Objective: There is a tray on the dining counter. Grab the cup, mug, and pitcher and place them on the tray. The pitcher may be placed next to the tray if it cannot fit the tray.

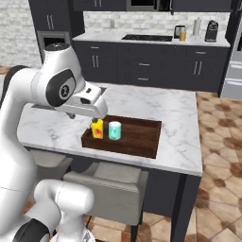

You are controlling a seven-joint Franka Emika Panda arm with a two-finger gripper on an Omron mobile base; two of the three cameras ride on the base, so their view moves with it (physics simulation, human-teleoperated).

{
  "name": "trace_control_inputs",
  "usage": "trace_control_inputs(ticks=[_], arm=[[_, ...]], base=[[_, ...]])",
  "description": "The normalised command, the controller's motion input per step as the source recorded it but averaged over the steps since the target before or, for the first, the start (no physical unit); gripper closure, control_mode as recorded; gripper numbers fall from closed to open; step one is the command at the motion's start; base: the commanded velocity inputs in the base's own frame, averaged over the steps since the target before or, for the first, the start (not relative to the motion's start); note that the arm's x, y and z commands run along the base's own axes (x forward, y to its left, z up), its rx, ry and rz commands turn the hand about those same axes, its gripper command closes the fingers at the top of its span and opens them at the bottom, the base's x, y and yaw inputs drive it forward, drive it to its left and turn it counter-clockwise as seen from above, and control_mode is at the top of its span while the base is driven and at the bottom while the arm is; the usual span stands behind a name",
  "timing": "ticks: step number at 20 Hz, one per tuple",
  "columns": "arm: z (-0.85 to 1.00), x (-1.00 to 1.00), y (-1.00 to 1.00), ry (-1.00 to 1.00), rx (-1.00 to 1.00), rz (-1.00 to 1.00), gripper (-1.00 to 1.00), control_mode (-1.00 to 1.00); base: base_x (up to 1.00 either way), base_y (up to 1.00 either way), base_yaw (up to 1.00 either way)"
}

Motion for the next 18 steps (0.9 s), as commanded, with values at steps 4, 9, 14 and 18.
trace_control_inputs(ticks=[4, 9, 14, 18], arm=[[0.0, 0.0, 0.0, 0.0, 0.0, 0.0, -1.0, 1.0], [0.0, 0.0, 0.0, 0.0, 0.0, 0.0, -1.0, 1.0], [0.0, 0.0, 0.0, 0.0, 0.0, 0.0, -1.0, 1.0], [0.0, 0.0, 0.0, 0.0, 0.0, 0.0, -1.0, 1.0]], base=[[-0.58, -0.84, 0.0], [-0.74, -1.0, 0.0], [-0.58, -1.0, 0.0], [-0.33, -1.0, 0.0]])
